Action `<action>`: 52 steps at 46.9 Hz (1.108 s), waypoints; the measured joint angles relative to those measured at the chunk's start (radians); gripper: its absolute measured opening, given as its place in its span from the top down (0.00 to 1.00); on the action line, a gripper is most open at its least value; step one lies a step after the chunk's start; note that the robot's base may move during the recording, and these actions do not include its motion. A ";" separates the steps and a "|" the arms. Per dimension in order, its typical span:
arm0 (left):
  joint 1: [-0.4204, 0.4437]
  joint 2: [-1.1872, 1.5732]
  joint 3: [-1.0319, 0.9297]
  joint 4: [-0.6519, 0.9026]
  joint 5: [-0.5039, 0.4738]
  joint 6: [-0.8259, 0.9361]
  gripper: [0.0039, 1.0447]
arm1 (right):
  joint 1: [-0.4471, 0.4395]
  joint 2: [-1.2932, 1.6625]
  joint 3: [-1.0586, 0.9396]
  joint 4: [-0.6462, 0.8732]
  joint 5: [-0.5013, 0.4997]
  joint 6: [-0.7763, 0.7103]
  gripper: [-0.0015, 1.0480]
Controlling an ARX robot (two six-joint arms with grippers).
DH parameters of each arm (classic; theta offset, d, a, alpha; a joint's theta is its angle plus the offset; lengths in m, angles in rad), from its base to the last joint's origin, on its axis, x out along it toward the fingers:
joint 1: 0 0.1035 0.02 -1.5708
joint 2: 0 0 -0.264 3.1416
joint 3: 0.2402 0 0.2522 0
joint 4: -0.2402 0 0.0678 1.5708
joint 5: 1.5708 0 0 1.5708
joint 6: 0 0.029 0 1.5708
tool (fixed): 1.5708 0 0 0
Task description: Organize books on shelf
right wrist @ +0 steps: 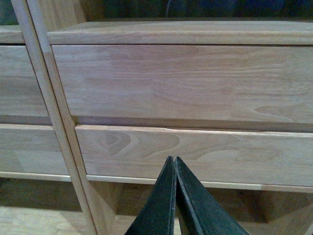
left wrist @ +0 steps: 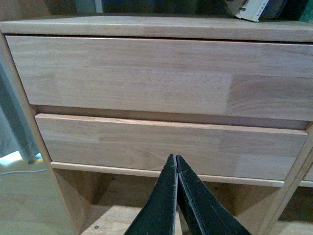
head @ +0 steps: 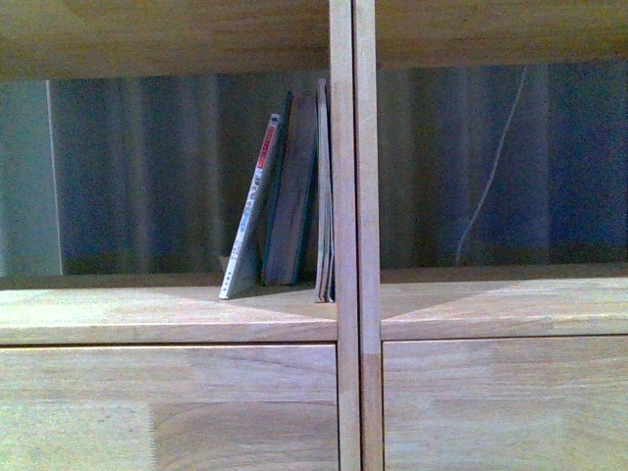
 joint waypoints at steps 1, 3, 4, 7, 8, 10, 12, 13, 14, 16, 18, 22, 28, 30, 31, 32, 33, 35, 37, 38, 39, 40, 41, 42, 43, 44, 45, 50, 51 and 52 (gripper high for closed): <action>0.000 -0.002 0.000 -0.002 0.000 0.000 0.98 | 0.000 0.000 0.000 0.000 -0.001 0.000 0.97; 0.000 -0.003 0.000 -0.003 0.000 0.000 0.98 | 0.000 0.000 0.000 0.000 -0.001 0.000 0.97; 0.000 -0.004 0.000 -0.003 0.000 0.000 0.98 | 0.000 0.000 0.000 0.000 -0.001 0.000 0.97; 0.000 -0.006 0.000 -0.003 0.000 0.000 0.98 | 0.000 0.000 0.000 0.000 0.000 0.000 0.97; 0.000 -0.007 0.000 -0.003 0.000 0.000 0.98 | 0.000 0.000 0.000 0.000 0.000 0.000 0.97; 0.000 -0.007 0.000 -0.003 0.000 0.000 0.98 | 0.000 0.000 0.000 0.000 0.000 0.000 0.97; 0.000 -0.007 0.000 -0.004 0.000 0.000 0.98 | 0.000 0.000 0.000 0.000 0.000 0.000 0.97; 0.000 -0.007 0.000 -0.005 0.000 0.000 0.98 | 0.000 0.000 0.000 0.000 0.000 0.000 0.97; 0.000 -0.007 0.000 -0.005 0.000 0.000 0.98 | 0.000 0.000 0.000 0.000 0.000 0.000 0.97; 0.000 -0.007 0.000 -0.005 0.000 0.000 0.98 | 0.000 0.000 0.000 0.000 0.000 0.000 0.97; 0.000 -0.007 0.000 -0.005 0.000 0.000 0.98 | 0.000 0.000 0.000 0.000 0.000 0.000 0.97; 0.000 -0.007 0.000 -0.005 0.000 0.000 0.98 | 0.000 0.000 0.000 0.000 0.000 0.000 0.97; 0.000 -0.007 0.000 -0.005 0.000 0.000 0.98 | 0.000 0.000 0.000 0.000 0.000 0.000 0.97; 0.000 -0.007 0.000 -0.005 0.000 0.000 0.98 | 0.000 0.000 0.000 0.000 0.000 0.000 0.97; 0.000 -0.007 0.000 -0.005 0.000 0.000 0.98 | 0.000 0.000 0.000 0.000 0.000 0.000 0.97; 0.000 -0.007 0.000 -0.005 0.000 0.000 0.98 | 0.000 0.000 0.000 0.000 0.000 0.000 0.97; 0.000 -0.007 0.000 -0.005 0.000 -0.001 0.97 | 0.000 -0.001 0.000 0.000 0.000 0.000 0.97; 0.000 -0.007 0.000 -0.005 0.000 0.000 0.92 | 0.000 -0.001 0.000 0.000 0.000 0.000 0.97; 0.000 -0.007 0.000 -0.005 0.000 0.000 0.85 | 0.000 -0.001 0.000 0.000 0.000 0.000 0.97; 0.000 -0.007 0.000 -0.005 0.000 0.000 0.82 | 0.000 -0.001 0.000 0.000 0.000 -0.001 0.97; 0.000 -0.007 0.000 -0.005 0.000 0.000 0.80 | 0.000 -0.001 0.000 0.000 0.000 -0.002 0.96; 0.000 -0.007 0.000 -0.005 0.000 0.000 0.77 | 0.000 -0.001 0.000 0.000 -0.001 -0.002 0.92; 0.000 -0.007 0.000 -0.005 0.000 0.000 0.73 | 0.000 -0.001 0.000 0.000 0.000 -0.002 0.89; 0.000 -0.007 0.000 -0.005 0.000 0.000 0.70 | 0.000 -0.001 0.000 0.000 0.000 -0.002 0.86; 0.000 -0.007 0.000 -0.005 0.000 0.000 0.68 | 0.000 -0.001 0.000 0.000 0.000 -0.002 0.84; 0.000 -0.007 0.000 -0.005 0.000 0.000 0.65 | 0.000 -0.001 0.000 0.000 0.000 -0.002 0.81; 0.000 -0.007 0.000 -0.005 0.000 0.000 0.61 | 0.000 -0.001 0.000 0.000 0.000 -0.002 0.78; 0.000 -0.007 0.000 -0.005 0.000 0.000 0.43 | 0.000 -0.001 0.000 0.000 0.000 -0.002 0.59; 0.000 -0.007 0.000 -0.005 0.000 0.000 0.39 | 0.000 -0.001 0.000 0.000 0.000 -0.002 0.56; 0.000 -0.007 0.000 -0.005 0.000 0.000 0.36 | 0.000 -0.001 0.000 0.000 0.000 -0.002 0.53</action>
